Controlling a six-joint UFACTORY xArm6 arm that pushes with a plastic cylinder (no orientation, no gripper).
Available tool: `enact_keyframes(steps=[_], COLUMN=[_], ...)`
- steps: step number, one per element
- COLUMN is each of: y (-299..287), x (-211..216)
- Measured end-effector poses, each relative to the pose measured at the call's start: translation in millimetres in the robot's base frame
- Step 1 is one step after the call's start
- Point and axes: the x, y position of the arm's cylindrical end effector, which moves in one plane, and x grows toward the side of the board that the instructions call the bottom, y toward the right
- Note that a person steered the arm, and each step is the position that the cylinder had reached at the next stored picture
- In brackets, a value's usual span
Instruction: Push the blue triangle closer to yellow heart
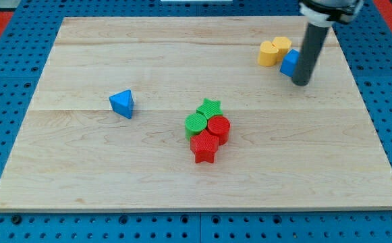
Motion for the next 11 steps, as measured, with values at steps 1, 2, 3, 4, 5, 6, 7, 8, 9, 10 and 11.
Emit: enact_keyframes(steps=[1,2,3,4,5,6,7,8,9,10,11], y=[27.0,-11.8,-28.7,9.6,5.3,-16.7,-46.2,-106.5,-174.1,-250.1,-326.6], x=[-33.1,-43.2,-29.3,15.0,60.7,113.2,175.0,237.7,240.5,226.9,202.6])
